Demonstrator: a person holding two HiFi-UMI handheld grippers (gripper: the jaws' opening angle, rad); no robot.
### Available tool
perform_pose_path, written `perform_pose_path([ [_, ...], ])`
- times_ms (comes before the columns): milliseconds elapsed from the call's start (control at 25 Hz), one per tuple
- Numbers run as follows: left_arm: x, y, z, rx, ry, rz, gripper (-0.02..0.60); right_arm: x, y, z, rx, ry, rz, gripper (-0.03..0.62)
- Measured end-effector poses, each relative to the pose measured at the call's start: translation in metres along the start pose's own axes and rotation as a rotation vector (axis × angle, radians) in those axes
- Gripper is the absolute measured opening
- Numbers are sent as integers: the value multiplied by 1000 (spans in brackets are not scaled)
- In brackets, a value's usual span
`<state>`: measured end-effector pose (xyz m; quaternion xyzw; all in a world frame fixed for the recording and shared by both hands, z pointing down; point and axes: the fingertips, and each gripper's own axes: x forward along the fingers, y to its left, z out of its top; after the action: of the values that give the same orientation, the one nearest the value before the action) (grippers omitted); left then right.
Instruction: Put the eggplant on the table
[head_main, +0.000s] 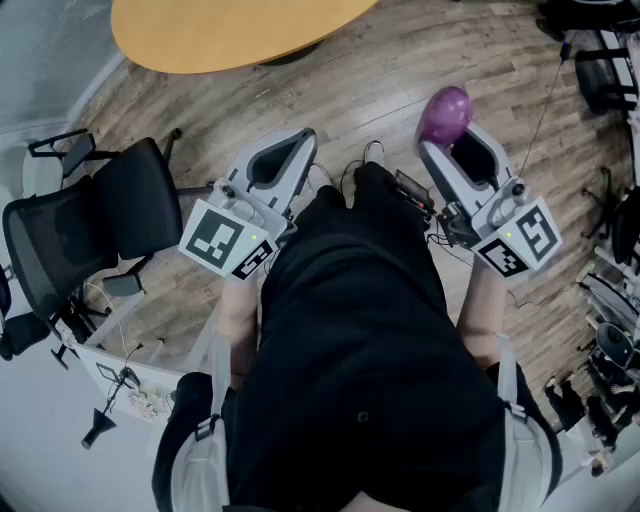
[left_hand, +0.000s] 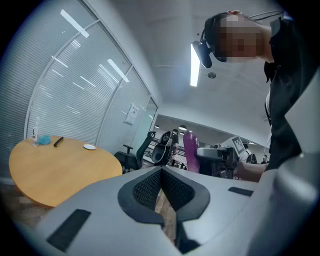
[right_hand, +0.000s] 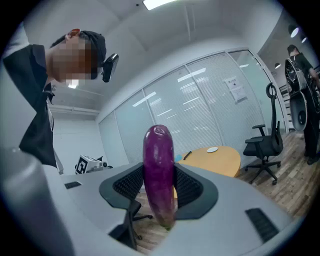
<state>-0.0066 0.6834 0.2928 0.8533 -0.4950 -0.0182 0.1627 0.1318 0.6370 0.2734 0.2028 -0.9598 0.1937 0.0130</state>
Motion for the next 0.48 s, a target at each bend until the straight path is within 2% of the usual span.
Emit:
perform_pose_path([
  [360, 3, -6, 7, 22, -12, 2, 12, -2, -4, 1, 21, -20, -15, 196],
  [480, 36, -9, 13, 23, -1, 11, 12, -7, -32, 13, 26, -16, 6, 196],
])
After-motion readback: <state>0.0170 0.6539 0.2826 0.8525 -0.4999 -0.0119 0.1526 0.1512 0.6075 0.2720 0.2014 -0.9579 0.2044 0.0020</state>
